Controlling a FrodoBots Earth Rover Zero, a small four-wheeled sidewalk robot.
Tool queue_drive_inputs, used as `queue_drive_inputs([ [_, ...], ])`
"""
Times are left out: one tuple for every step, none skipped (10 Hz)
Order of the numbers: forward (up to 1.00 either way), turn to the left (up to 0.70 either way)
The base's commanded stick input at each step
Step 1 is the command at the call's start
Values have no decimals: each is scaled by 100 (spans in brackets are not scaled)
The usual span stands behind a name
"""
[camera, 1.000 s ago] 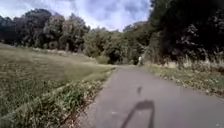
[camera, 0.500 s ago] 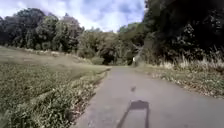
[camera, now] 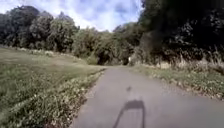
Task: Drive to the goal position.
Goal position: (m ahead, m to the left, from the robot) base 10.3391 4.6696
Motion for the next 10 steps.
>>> queue_drive_inputs([
  [70, 0],
  [70, 0],
  [70, 0],
  [70, 0],
  [70, 1],
  [70, 2],
  [70, 3],
  [70, 3],
  [70, 3],
  [70, 3],
])
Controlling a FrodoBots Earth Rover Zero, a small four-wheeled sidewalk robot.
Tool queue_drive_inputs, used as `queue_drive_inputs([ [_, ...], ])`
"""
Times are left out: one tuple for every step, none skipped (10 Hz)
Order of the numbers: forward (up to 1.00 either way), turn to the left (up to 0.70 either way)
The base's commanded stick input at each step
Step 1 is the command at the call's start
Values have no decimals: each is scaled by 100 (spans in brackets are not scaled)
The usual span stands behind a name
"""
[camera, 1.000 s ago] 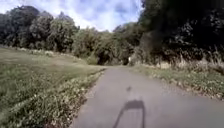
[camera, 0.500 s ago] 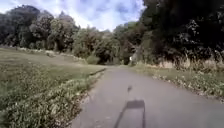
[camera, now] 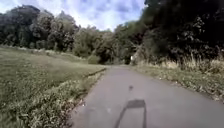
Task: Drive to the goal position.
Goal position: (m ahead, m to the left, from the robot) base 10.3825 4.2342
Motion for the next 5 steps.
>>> queue_drive_inputs([
  [70, 3],
  [70, 3],
  [70, 3],
  [70, 2],
  [70, 1],
])
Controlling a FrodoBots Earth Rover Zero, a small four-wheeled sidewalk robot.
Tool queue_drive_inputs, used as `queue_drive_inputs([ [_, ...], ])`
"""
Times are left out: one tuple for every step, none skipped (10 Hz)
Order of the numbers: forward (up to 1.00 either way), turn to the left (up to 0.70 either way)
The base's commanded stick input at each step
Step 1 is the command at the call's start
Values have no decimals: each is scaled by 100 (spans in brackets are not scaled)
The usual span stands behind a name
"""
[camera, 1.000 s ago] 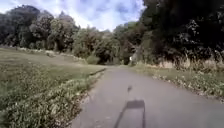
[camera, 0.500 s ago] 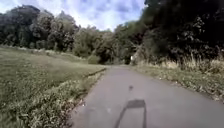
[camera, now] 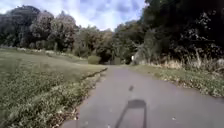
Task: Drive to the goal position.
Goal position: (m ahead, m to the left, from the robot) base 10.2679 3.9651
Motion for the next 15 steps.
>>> queue_drive_inputs([
  [70, 0],
  [70, 0],
  [70, 0],
  [70, 0],
  [70, 0],
  [70, 0],
  [70, 0],
  [70, 0],
  [70, 0],
  [70, 0],
  [70, 0],
  [70, 0],
  [70, 0],
  [70, 0],
  [70, 0],
])
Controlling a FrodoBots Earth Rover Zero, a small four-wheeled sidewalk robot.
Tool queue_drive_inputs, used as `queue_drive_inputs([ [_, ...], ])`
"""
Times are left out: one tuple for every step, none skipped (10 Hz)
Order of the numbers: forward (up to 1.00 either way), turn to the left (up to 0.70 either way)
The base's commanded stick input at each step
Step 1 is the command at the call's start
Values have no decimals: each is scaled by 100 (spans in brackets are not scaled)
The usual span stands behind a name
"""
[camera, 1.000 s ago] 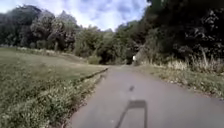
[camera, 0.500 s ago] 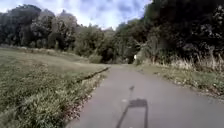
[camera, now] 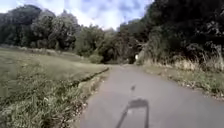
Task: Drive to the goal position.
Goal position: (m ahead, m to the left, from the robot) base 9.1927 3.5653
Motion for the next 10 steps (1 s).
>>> queue_drive_inputs([
  [70, 0],
  [70, 0],
  [70, 0],
  [70, 0],
  [70, -1],
  [70, -2],
  [70, -6],
  [70, -9],
  [70, -13],
  [70, -13],
])
